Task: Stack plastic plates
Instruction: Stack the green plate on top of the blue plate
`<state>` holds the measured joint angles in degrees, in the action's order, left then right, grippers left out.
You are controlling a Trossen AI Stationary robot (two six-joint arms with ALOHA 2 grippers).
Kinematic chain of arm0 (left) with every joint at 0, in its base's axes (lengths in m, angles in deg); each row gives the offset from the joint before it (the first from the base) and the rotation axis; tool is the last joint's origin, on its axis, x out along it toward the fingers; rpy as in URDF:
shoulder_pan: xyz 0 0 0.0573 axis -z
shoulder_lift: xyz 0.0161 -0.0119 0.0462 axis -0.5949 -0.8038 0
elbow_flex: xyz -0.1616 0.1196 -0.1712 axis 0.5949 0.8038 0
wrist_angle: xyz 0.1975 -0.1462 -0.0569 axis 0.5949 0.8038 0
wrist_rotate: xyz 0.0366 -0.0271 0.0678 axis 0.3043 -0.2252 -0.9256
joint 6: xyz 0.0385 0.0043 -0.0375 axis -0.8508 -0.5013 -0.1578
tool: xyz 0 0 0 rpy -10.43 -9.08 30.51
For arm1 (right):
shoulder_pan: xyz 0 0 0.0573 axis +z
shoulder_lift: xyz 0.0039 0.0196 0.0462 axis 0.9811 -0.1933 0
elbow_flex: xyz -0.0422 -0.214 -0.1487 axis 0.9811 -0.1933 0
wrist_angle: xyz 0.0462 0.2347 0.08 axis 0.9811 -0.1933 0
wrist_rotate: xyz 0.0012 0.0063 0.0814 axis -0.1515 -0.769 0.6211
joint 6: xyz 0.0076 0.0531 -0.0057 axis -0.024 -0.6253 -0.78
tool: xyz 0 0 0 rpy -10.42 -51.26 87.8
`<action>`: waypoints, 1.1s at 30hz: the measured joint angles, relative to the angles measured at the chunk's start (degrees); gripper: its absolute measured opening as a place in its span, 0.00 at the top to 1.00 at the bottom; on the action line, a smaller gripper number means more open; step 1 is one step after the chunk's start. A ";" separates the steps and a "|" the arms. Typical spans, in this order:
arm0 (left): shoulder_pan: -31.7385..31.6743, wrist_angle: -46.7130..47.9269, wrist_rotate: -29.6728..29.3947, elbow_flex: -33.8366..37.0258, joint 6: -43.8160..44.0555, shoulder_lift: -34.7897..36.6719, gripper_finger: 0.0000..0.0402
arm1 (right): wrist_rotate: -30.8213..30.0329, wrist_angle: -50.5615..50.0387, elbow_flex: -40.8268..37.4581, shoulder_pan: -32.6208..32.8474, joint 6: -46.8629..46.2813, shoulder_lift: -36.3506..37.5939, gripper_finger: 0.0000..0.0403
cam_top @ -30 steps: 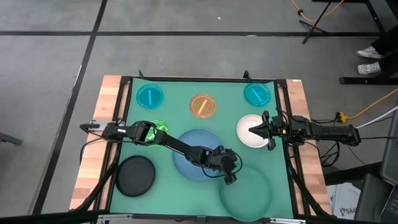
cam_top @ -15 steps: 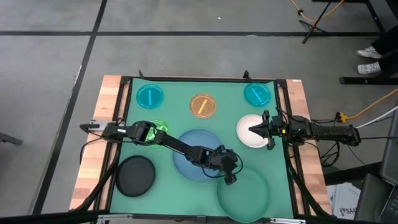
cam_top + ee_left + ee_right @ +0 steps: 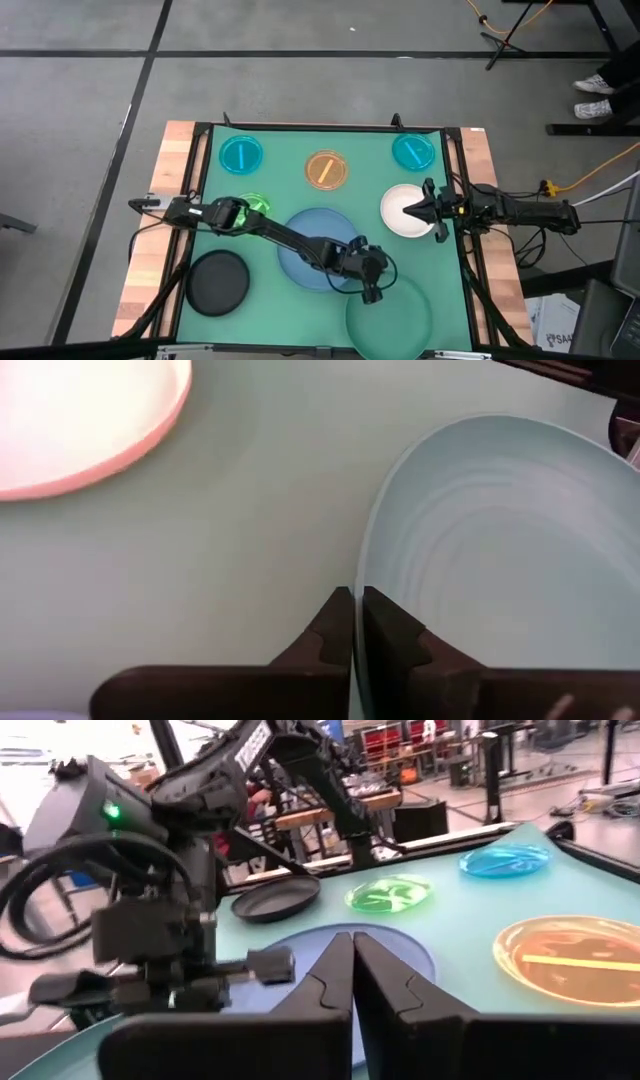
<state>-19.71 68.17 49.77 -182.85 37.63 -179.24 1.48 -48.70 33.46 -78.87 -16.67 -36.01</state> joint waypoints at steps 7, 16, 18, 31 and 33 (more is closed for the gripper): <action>0.61 7.65 -0.60 -4.29 -1.69 0.00 0.98 | 1.79 -3.15 2.30 0.00 0.02 0.02 1.00; 1.74 14.04 -4.98 -4.45 -4.03 4.11 0.97 | 2.04 -5.81 3.51 0.00 0.13 0.13 1.00; 1.99 16.02 -6.79 -4.45 -4.01 4.99 0.97 | 2.04 -5.78 3.55 0.00 0.13 0.15 1.00; 2.95 31.66 -17.33 -4.52 -2.98 11.78 0.97 | 1.54 -6.53 3.55 -0.02 0.15 0.13 1.00; 3.09 33.31 -18.49 -4.51 -2.44 12.61 0.97 | 1.50 -6.63 3.55 -0.02 0.15 0.13 1.00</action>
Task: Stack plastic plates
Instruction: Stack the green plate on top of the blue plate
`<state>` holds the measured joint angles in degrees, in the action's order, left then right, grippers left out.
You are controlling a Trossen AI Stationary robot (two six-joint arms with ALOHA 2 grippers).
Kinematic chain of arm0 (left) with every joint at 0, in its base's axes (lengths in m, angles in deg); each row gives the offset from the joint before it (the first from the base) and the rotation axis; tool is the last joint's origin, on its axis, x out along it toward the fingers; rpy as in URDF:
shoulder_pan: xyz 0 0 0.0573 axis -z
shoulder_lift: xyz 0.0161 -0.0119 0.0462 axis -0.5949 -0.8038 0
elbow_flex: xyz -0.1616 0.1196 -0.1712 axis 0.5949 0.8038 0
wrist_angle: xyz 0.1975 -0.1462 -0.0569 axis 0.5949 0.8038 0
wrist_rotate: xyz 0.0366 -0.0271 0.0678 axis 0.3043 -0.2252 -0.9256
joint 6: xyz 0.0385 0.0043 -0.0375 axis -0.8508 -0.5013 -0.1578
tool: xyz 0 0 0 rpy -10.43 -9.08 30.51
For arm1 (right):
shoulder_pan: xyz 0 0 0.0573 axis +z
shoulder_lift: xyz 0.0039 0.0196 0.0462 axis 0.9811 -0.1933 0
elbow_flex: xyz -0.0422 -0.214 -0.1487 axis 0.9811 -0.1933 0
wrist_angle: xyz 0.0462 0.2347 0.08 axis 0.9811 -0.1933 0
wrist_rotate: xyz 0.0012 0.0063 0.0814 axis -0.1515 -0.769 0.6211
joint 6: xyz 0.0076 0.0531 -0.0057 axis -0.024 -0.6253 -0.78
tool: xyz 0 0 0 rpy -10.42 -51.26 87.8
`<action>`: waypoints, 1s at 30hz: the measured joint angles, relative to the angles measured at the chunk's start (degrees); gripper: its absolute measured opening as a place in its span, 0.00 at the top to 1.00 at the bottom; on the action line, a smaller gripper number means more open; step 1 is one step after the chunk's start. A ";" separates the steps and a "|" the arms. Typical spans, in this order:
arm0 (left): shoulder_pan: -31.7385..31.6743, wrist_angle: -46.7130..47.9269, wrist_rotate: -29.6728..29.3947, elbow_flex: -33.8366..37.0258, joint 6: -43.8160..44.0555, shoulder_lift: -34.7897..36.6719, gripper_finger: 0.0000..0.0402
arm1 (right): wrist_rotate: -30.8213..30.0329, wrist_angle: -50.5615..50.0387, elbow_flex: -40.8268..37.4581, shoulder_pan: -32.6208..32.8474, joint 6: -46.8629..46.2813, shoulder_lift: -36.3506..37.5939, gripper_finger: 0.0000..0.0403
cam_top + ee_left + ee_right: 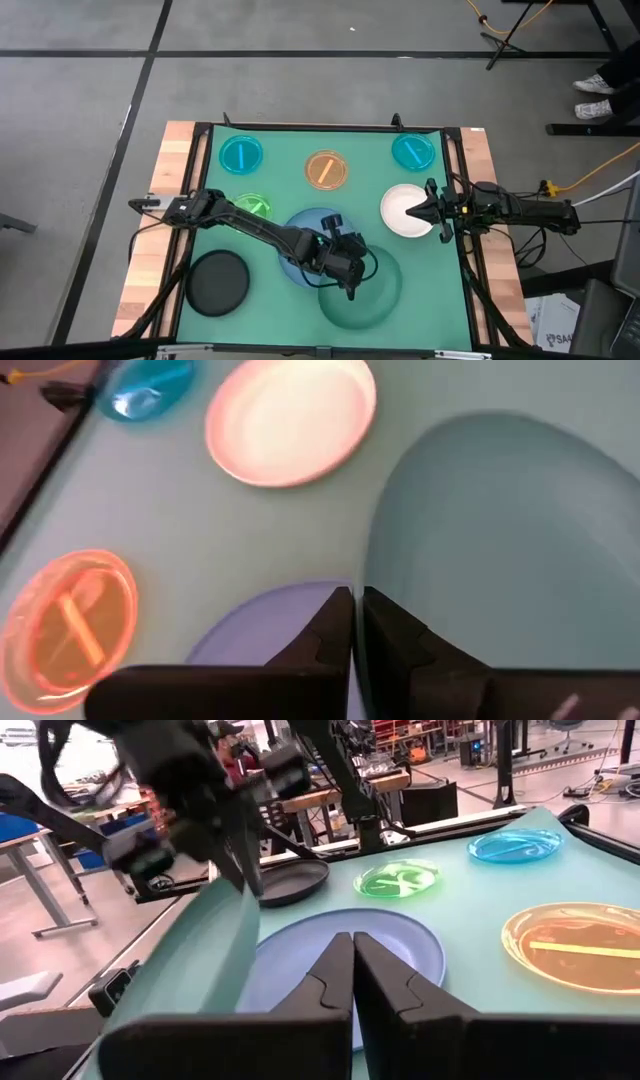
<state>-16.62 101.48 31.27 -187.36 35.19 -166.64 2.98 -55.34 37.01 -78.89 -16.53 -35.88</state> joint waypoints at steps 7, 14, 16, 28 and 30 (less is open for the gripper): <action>0.43 7.10 -3.99 0.04 1.74 3.51 0.97 | -0.07 -0.46 0.00 0.00 -0.02 0.00 1.00; 0.53 16.58 -9.12 0.08 5.16 7.18 0.97 | -0.18 -0.73 0.00 0.00 -0.02 0.00 1.00; 0.50 19.02 -10.34 0.10 6.04 8.72 0.97 | -0.15 -0.76 0.00 0.00 0.00 0.00 1.00; -1.25 14.92 -11.99 18.80 10.36 24.96 0.99 | -0.16 -0.89 0.00 0.00 0.04 0.00 1.00; -2.00 9.48 -11.32 25.41 10.43 29.01 0.99 | -0.30 -0.87 0.00 0.00 0.04 0.00 1.00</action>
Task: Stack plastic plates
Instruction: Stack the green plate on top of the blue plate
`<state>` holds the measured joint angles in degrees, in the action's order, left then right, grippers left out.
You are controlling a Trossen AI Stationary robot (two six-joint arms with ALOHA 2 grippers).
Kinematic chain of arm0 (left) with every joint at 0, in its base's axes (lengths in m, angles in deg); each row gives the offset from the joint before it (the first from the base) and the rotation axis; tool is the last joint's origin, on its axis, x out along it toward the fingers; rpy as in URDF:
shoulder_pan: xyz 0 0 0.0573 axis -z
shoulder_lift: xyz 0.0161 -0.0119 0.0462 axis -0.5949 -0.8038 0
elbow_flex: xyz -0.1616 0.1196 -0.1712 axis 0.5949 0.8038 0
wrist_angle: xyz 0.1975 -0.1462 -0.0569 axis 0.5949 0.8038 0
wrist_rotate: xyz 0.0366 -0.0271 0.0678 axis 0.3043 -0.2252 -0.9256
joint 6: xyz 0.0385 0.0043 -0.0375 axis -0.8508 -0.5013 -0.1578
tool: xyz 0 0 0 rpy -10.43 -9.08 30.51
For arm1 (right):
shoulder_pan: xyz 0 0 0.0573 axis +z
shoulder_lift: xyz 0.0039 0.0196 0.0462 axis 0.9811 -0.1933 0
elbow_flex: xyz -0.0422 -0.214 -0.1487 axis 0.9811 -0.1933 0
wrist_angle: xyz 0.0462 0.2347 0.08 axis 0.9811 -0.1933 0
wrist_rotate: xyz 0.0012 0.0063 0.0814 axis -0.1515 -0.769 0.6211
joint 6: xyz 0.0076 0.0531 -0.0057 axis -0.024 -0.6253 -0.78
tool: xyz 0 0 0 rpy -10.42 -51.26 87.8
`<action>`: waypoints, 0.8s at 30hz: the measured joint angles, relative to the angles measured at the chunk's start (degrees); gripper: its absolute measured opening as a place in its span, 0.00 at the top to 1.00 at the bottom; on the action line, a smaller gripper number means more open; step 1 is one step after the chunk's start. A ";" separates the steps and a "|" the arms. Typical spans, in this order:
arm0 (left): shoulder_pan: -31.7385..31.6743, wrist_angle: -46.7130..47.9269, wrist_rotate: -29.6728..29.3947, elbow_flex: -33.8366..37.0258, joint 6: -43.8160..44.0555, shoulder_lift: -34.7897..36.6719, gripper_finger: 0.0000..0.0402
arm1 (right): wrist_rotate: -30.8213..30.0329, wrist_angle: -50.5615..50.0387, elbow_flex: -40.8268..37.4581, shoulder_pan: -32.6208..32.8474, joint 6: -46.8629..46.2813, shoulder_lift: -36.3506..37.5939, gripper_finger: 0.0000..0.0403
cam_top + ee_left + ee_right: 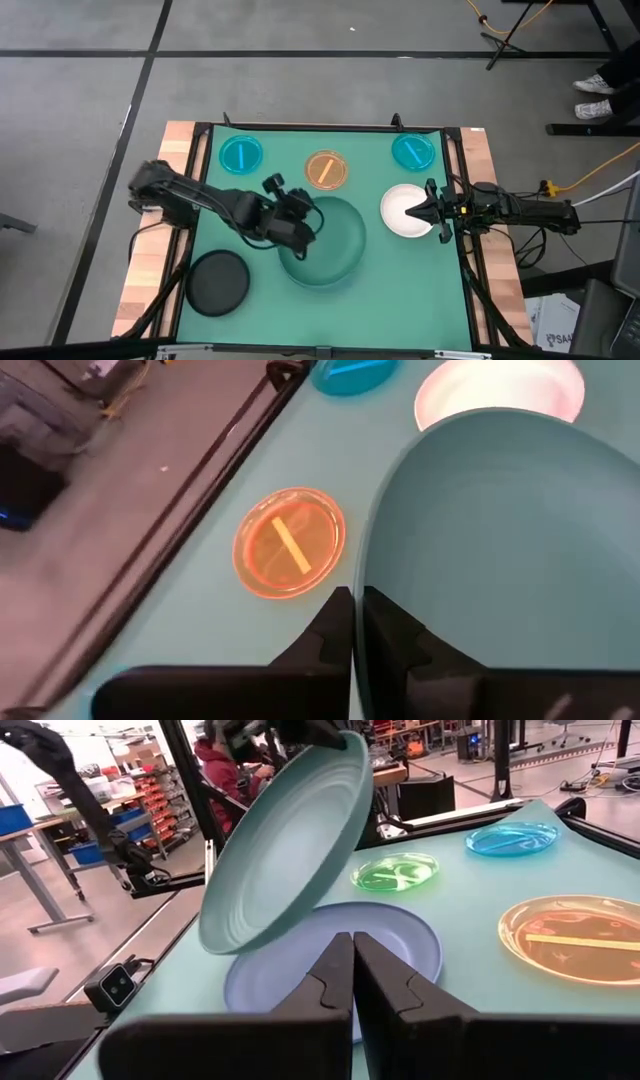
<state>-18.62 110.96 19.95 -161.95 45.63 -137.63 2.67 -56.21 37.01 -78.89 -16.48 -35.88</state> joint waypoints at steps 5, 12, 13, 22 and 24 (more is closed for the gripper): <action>-2.49 -15.41 4.24 16.16 -1.56 9.25 0.99 | -1.71 -0.01 0.00 0.00 0.06 0.00 1.00; -5.87 -33.92 10.81 33.04 -1.81 14.05 1.00 | -3.18 -0.06 0.00 0.00 1.17 0.00 1.00; -6.28 -35.94 11.77 34.64 -1.79 13.99 1.00 | -3.18 -0.12 0.00 0.00 1.33 0.00 1.00; -8.73 -50.74 16.91 44.50 -1.71 13.21 0.99 | -3.15 -0.88 0.00 0.00 1.36 -0.02 1.00; -8.91 -51.49 17.10 45.38 -1.52 13.22 0.99 | -3.30 -0.88 0.00 0.00 1.36 0.00 1.00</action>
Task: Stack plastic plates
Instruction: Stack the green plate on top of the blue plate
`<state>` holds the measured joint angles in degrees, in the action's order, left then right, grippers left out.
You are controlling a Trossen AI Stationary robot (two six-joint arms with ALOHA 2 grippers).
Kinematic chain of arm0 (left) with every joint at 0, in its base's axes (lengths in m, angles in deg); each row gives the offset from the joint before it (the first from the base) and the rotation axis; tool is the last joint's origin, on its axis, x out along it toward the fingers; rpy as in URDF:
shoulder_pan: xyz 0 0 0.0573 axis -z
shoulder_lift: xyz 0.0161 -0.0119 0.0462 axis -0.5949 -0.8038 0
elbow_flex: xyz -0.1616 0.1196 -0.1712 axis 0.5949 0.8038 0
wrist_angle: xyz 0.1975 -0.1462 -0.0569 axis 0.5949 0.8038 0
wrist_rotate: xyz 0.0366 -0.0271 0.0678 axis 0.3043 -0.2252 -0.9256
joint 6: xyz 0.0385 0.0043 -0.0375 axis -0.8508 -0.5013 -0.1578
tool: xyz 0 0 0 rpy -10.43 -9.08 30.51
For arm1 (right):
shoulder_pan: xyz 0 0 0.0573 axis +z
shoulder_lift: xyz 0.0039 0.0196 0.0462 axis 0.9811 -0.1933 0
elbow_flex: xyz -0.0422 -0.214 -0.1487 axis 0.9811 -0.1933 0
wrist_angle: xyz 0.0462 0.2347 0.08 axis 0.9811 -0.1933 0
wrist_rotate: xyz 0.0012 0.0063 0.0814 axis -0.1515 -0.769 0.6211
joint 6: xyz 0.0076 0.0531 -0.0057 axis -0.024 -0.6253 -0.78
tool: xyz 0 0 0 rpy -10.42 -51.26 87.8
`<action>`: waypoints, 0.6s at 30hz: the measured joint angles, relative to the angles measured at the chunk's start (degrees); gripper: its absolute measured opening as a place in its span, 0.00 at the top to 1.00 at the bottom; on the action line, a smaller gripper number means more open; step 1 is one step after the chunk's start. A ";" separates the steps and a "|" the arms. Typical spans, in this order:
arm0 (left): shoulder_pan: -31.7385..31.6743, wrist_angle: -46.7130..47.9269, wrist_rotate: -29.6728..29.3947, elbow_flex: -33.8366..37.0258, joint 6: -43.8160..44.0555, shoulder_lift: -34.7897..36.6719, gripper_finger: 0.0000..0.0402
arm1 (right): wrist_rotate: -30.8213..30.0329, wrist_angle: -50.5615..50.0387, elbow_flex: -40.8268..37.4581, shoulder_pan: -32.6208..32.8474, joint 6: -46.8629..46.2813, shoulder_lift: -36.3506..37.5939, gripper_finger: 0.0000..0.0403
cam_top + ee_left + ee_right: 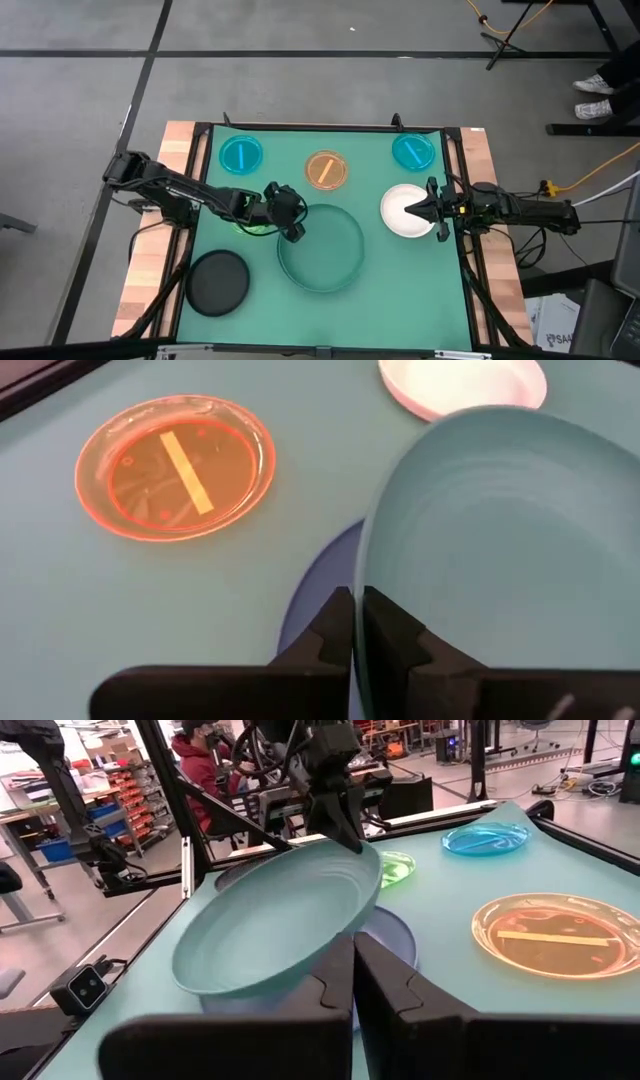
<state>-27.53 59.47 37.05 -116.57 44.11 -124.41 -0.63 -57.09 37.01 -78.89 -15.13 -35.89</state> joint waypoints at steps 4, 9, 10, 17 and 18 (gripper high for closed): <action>-0.38 -2.84 0.06 1.84 0.10 -0.27 0.98 | -1.00 -0.05 0.00 0.00 0.09 0.00 1.00; -0.49 -3.90 0.34 3.20 0.26 -1.49 0.98 | -1.52 -0.40 -0.02 0.00 0.09 0.00 1.00; -0.51 -4.41 0.35 3.32 0.43 -1.81 0.98 | -1.51 -0.40 -0.02 0.00 0.09 -0.01 1.00; -0.63 -5.70 1.14 4.82 1.72 -3.06 0.98 | -1.56 -0.40 -0.02 0.00 0.07 0.00 1.00; -0.73 -6.91 1.10 4.93 1.65 -3.39 0.98 | -1.54 -0.42 -0.02 0.00 0.07 -0.02 1.00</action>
<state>-28.26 52.56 38.15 -111.65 45.76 -127.80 -2.17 -57.51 36.99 -78.89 -15.06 -35.90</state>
